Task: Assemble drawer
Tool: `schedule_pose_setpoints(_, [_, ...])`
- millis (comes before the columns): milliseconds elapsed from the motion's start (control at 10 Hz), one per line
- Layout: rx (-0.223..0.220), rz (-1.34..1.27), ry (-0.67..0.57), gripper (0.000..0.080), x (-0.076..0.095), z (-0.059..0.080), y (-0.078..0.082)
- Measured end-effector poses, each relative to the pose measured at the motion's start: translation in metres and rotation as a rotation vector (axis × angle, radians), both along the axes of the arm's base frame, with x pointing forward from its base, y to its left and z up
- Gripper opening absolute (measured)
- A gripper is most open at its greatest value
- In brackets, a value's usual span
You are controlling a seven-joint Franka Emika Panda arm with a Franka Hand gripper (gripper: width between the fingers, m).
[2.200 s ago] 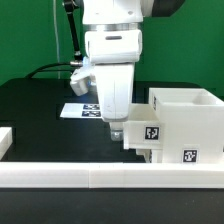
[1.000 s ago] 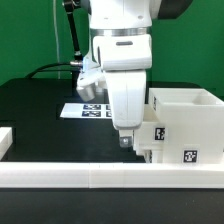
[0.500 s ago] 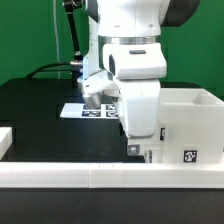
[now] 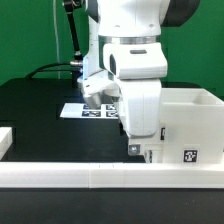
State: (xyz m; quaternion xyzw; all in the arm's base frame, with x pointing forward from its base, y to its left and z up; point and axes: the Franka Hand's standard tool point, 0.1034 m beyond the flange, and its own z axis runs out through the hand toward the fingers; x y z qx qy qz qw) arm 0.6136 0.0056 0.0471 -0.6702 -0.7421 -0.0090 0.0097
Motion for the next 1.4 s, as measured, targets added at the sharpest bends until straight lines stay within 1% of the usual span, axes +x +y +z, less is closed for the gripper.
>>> schedule_pose_setpoints(200, [-0.004, -0.04, -0.001, 0.0649, 0.0, 0.001, 0.001])
schedule_pose_setpoints(500, [-0.003, -0.042, 0.002, 0.0649, -0.001, -0.001, -0.001])
schedule_pose_setpoints(700, [-0.001, -0.025, -0.009, 0.0649, 0.002, -0.002, 0.0])
schedule_pose_setpoints(900, [-0.014, -0.019, -0.019, 0.0648, 0.004, -0.002, 0.0])
schedule_pose_setpoints(1100, [-0.014, -0.021, -0.018, 0.0649, 0.004, -0.002, -0.001])
schedule_pose_setpoints(1200, [-0.014, -0.018, -0.019, 0.0649, 0.004, -0.002, -0.003])
schedule_pose_setpoints(1400, [-0.015, -0.016, -0.016, 0.0649, 0.001, -0.003, -0.02])
